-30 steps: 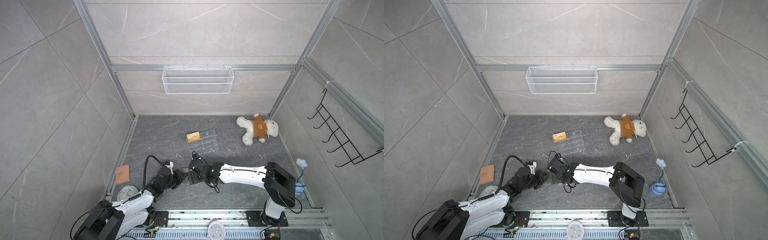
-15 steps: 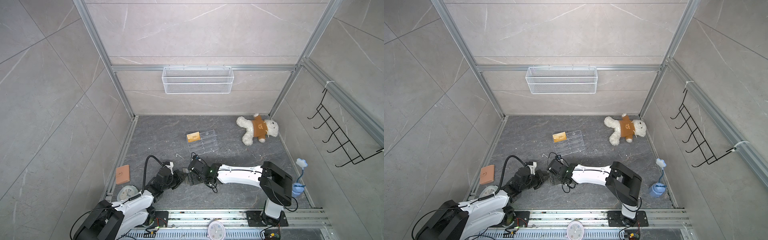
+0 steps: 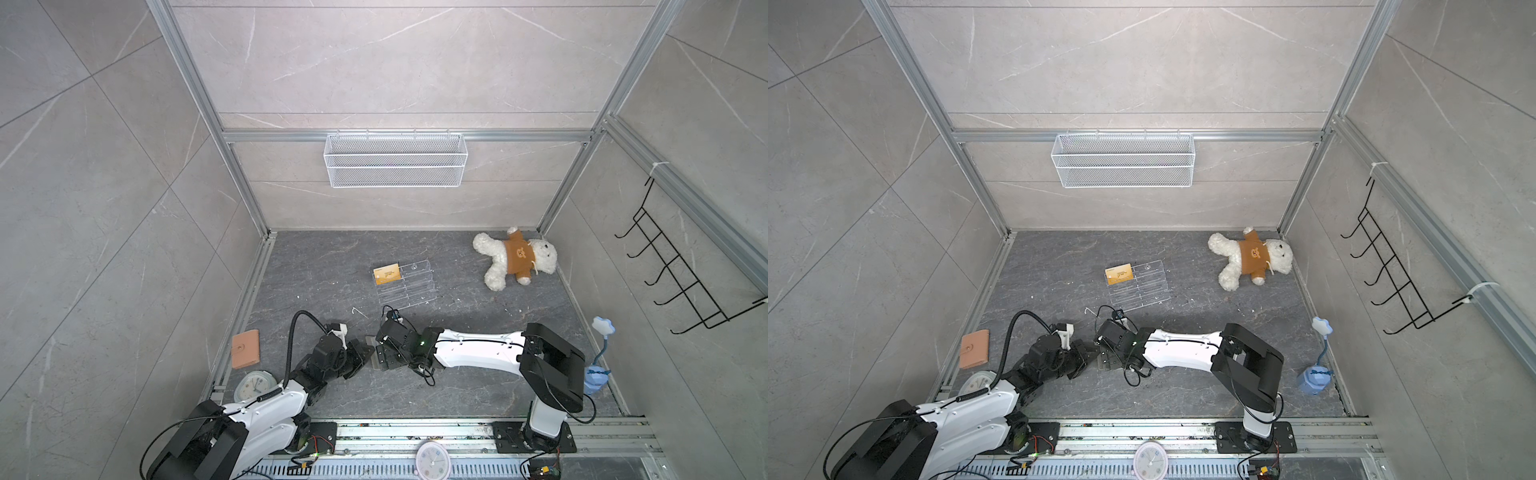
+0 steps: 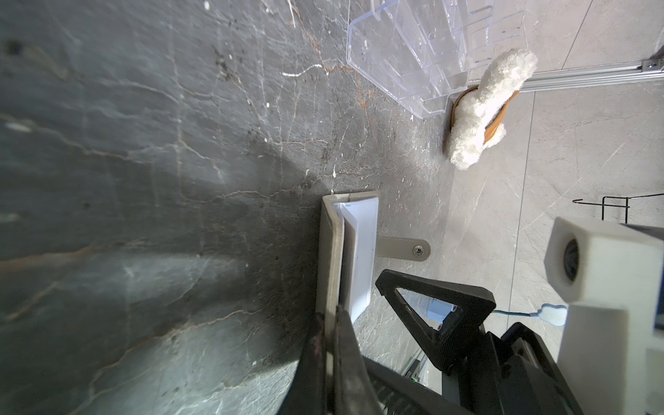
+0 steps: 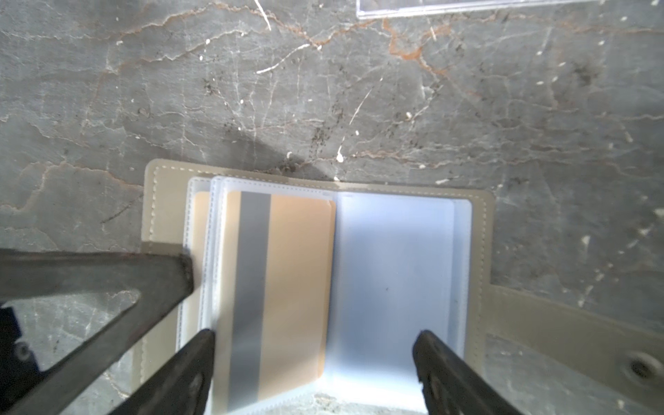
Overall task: Take the credit cards out of the card holder
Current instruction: Flip over the card slot on the card holder.
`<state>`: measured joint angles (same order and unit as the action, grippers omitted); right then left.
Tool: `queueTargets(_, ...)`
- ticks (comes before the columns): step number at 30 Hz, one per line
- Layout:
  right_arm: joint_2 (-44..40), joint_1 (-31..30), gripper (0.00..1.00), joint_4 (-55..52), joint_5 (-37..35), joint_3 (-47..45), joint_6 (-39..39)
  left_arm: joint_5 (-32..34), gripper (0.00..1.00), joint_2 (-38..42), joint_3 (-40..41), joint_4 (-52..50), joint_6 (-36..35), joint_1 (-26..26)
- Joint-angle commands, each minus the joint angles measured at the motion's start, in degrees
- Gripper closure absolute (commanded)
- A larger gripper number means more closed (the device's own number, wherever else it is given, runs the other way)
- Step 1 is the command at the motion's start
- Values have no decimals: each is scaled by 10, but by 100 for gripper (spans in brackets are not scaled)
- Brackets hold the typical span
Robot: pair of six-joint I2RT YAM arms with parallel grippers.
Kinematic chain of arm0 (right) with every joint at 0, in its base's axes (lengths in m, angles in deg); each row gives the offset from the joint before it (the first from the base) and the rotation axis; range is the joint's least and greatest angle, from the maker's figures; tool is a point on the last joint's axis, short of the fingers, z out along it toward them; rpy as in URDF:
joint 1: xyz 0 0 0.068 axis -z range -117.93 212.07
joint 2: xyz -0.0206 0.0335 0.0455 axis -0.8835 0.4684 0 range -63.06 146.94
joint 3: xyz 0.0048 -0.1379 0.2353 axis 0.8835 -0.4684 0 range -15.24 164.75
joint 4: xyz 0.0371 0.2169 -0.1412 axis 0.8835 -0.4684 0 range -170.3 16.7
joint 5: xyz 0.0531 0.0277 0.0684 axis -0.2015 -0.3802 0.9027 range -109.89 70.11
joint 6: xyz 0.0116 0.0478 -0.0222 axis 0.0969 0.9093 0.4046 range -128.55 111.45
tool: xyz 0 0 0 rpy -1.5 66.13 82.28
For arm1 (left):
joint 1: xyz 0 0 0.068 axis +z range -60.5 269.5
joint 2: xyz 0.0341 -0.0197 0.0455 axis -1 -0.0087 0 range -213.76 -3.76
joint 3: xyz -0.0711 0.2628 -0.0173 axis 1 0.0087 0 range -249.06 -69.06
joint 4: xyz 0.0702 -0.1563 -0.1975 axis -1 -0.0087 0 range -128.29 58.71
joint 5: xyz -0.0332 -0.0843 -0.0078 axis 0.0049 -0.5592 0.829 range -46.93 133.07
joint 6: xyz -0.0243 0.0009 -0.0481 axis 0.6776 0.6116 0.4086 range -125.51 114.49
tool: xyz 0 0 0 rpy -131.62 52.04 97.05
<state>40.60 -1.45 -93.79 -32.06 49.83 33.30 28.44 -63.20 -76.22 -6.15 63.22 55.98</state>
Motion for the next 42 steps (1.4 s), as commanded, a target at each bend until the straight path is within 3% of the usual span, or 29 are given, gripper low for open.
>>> queueTargets(1,-25,6,12,-44,-46,-6,-3,-2,100,-1,-6,17,-19,-3)
queueTargets(12,-73,33,11,-48,-52,-41,-9,1,100,-5,-8,0,-33,-3)
queueTargets(16,-114,67,10,-53,-53,-82,-11,3,100,1,-29,-52,-64,-3)
queueTargets(19,-170,97,9,-23,-25,-124,-37,9,100,-4,-56,-107,-99,-3)
queueTargets(21,-204,123,8,10,30,-147,-59,16,100,-11,-72,-132,-120,-3)
queueTargets(22,-221,137,8,29,61,-156,-71,21,96,-16,-79,-142,-127,-3)
queueTargets(23,-231,149,9,43,89,-164,-79,25,84,-19,-85,-153,-133,-3)
queueTargets(25,-241,177,17,70,162,-168,-94,32,58,-18,-103,-184,-147,-3)
queueTargets(27,-237,191,30,92,223,-165,-101,47,45,-3,-119,-235,-152,-3)
queueTargets(31,-193,200,75,149,303,-166,-89,111,40,67,-176,-384,-149,-3)
queueTargets(33,-164,202,93,172,322,-169,-82,91,40,77,-192,-385,-133,-3)
queueTargets(36,-130,202,100,211,331,-181,-74,24,43,27,-211,-329,-109,-16)
queueTargets(39,-99,203,100,239,338,-189,-68,-5,52,-30,-218,-270,-93,-42)
queueTargets(42,-79,203,100,249,325,-196,-68,-41,55,-92,-193,-175,-55,-53)
